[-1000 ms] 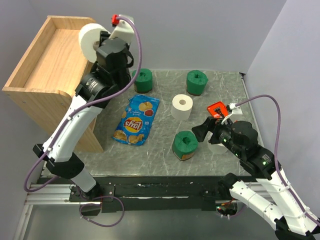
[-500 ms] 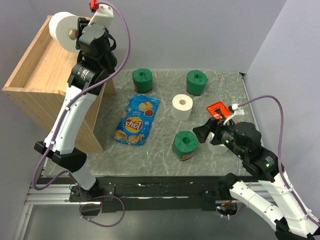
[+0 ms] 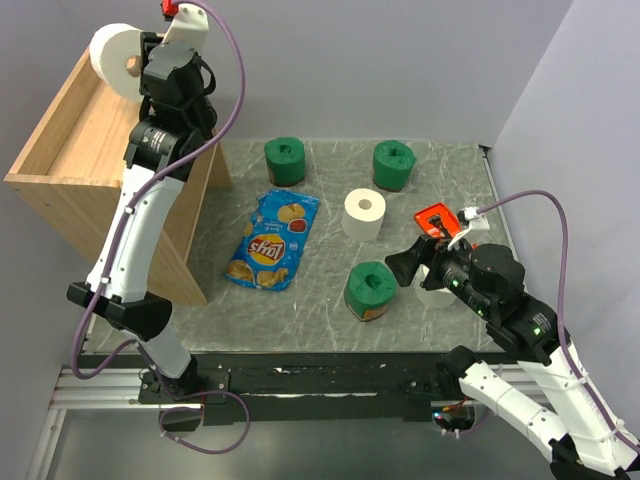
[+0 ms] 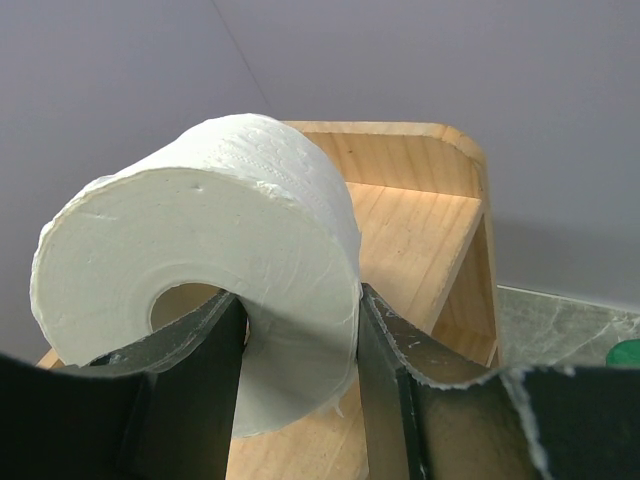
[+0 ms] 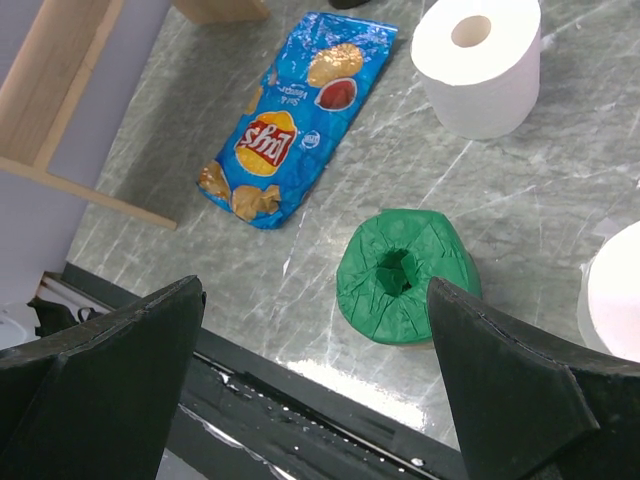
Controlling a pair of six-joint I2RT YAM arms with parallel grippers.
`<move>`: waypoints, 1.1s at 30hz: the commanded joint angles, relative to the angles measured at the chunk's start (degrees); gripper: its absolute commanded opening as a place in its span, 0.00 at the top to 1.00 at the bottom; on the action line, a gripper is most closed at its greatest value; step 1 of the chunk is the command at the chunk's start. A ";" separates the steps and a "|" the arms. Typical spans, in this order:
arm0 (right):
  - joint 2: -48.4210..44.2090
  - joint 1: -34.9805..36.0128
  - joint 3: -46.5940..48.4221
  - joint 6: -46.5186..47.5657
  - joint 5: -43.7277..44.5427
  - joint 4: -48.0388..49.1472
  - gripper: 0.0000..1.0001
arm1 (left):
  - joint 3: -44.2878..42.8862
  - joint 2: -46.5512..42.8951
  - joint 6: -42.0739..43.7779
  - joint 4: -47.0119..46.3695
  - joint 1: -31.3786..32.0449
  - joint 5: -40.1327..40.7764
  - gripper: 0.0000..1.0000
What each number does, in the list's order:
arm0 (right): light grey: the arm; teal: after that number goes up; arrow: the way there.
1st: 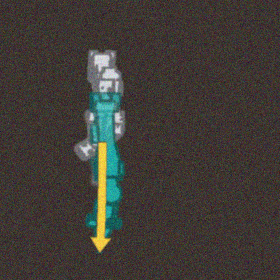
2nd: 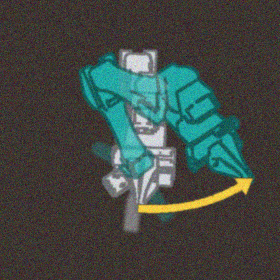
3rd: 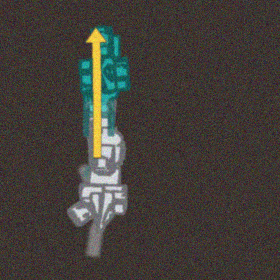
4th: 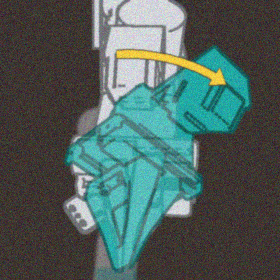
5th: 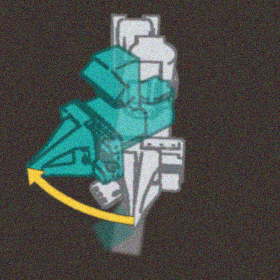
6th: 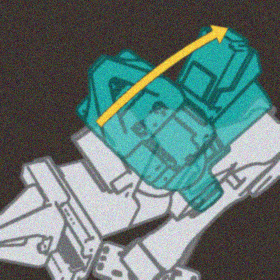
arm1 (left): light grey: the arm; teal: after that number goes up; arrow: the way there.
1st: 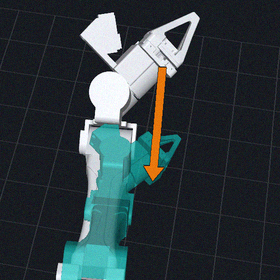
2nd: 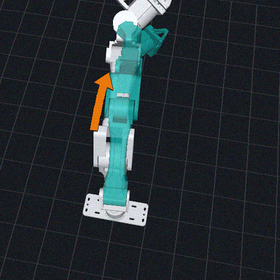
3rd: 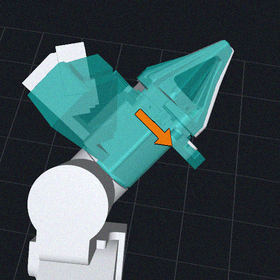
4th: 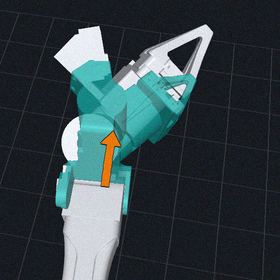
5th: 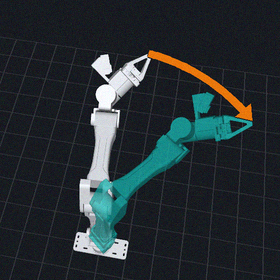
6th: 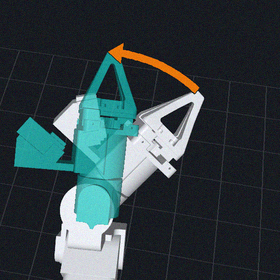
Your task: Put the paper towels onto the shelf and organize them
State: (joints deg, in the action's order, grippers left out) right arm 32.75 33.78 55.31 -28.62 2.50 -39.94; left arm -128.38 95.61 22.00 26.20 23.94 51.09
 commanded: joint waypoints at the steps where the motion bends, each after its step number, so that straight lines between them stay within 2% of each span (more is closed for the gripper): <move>1: -0.59 0.23 3.31 1.02 0.40 0.75 0.00 | -2.58 0.71 -1.17 -2.38 -1.53 -3.45 0.55; 5: -0.50 0.32 3.40 1.29 0.75 0.92 0.00 | -3.81 2.03 -1.52 -1.59 -1.88 -4.68 0.52; 9: 0.12 0.32 3.40 1.55 0.40 1.71 0.01 | -3.72 2.73 -1.70 -1.85 -1.88 -5.92 0.39; 13: 0.64 0.32 3.67 1.99 0.31 2.06 0.01 | -4.95 3.79 0.32 -3.60 -1.97 -4.34 0.31; 26: 1.44 0.32 3.84 3.22 0.92 1.71 0.00 | -8.64 6.43 4.72 -9.23 -4.08 -3.19 0.23; 33: 1.35 0.32 3.93 3.13 1.19 1.71 0.00 | -8.29 5.90 4.54 -9.23 -4.08 -4.25 0.21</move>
State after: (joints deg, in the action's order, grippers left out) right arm 34.33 33.78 56.27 -26.09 2.59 -39.79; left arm -134.80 102.06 25.65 19.57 19.90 46.78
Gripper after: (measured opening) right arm 0.994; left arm 0.784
